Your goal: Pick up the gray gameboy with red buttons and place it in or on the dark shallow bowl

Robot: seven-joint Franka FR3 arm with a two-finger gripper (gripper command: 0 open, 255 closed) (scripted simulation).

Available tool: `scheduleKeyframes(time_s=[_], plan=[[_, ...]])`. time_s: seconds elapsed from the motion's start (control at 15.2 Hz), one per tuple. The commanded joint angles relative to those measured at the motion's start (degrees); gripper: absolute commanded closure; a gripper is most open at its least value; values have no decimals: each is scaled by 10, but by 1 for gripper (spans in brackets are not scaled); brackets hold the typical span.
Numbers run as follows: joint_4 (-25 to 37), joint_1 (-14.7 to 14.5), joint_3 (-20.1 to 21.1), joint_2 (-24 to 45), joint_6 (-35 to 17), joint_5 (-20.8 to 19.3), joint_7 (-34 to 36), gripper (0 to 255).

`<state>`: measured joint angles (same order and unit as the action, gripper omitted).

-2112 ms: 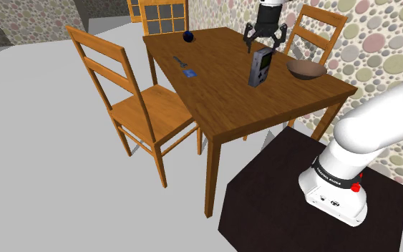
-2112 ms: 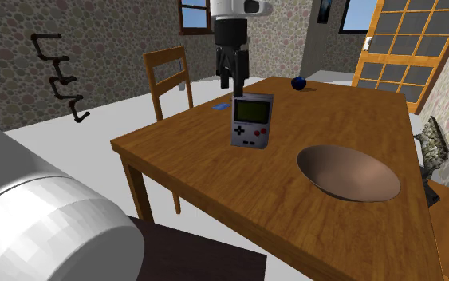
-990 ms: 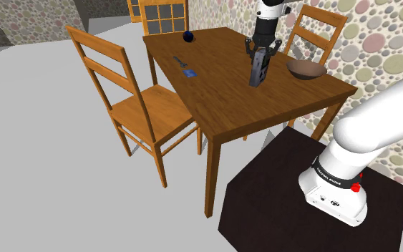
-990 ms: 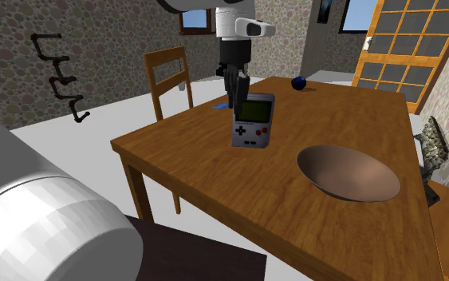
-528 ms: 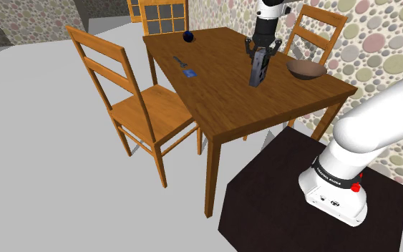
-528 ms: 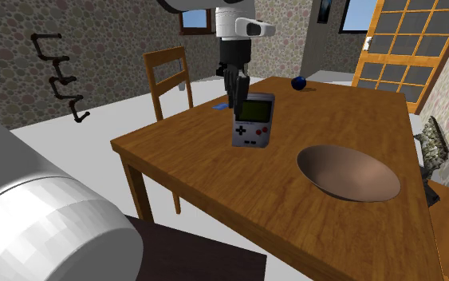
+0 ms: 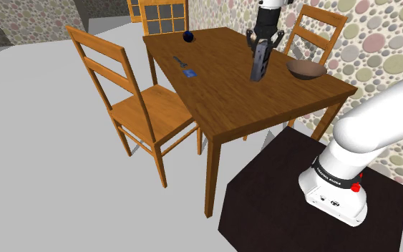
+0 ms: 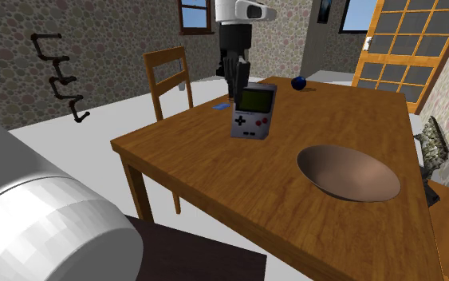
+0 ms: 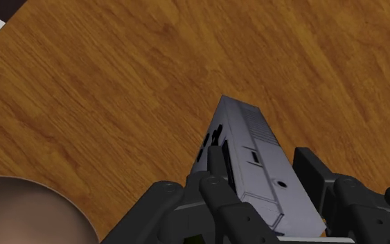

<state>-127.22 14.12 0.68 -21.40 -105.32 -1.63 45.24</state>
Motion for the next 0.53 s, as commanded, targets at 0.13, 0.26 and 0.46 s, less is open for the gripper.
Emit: scheduleKeyframes(time_s=[0.13, 0.26, 0.46], plan=[[32, 0, -1, 0, 32, 0, -2, 255], [47, 0, -1, 0, 47, 0, -2, 255], [71, 0, -1, 1, 70, 0, -3, 255]])
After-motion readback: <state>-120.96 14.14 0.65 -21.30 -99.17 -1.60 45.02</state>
